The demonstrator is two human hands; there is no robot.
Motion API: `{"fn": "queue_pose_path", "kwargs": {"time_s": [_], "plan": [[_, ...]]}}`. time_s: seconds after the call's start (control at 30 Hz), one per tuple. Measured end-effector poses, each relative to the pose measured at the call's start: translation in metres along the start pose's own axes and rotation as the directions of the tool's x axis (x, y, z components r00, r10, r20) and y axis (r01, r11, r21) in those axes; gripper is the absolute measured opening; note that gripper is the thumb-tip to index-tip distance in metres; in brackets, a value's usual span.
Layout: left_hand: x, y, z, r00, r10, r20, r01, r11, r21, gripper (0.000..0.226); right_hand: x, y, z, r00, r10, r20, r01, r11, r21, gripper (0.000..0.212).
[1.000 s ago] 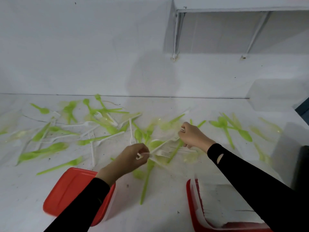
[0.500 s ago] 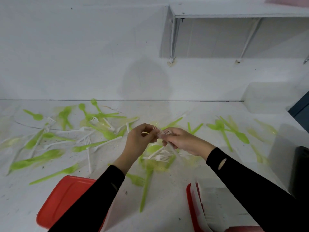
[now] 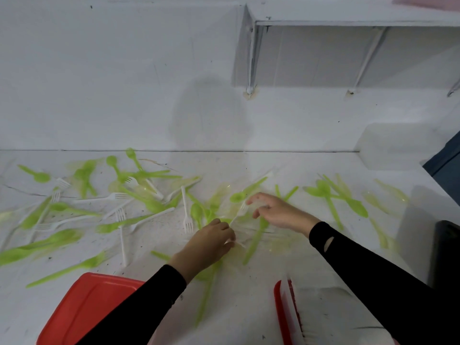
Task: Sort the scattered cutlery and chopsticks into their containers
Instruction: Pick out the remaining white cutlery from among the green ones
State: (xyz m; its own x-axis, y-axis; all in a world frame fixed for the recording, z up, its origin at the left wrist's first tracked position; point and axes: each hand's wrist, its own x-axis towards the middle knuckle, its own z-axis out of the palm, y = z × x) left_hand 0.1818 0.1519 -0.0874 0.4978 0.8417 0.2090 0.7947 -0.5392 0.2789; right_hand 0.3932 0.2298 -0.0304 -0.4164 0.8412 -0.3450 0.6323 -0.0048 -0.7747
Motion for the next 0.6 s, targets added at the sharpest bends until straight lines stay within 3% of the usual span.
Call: {"fn": "queue_pose_path", "kwargs": {"time_s": [0.07,0.17,0.27,0.37,0.47,0.6], "plan": [[0.002,-0.004,0.002,0.996,-0.014,-0.085,0.012,1.000,-0.024,0.022,0.003,0.007,0.011,0.995,-0.004,0.101,0.019,0.988,-0.151,0.032],[0.001,-0.004,-0.009,0.972,-0.203,-0.117,0.162,0.944,-0.288,0.020,0.006,0.010,0.024,0.987,-0.016,0.162,0.070,0.939,-0.335,0.045],[0.005,-0.004,-0.025,0.877,-0.459,-0.144,0.305,0.763,-0.570,0.017,0.005,0.007,0.029,0.976,-0.060,0.208,0.155,0.865,-0.477,0.055],[0.019,-0.006,-0.037,0.771,-0.616,-0.161,0.290,0.566,-0.772,0.015,0.004,0.003,0.033,0.969,-0.089,0.230,0.211,0.782,-0.586,0.052],[0.038,-0.016,-0.038,0.777,-0.609,-0.156,0.364,0.638,-0.679,0.008,0.003,0.000,0.036,0.960,-0.126,0.251,0.269,0.671,-0.690,0.039],[0.072,-0.015,-0.027,0.871,-0.490,-0.041,0.420,0.784,-0.458,0.012,0.001,0.002,0.036,0.953,-0.136,0.272,0.296,0.618,-0.728,0.031]]}}
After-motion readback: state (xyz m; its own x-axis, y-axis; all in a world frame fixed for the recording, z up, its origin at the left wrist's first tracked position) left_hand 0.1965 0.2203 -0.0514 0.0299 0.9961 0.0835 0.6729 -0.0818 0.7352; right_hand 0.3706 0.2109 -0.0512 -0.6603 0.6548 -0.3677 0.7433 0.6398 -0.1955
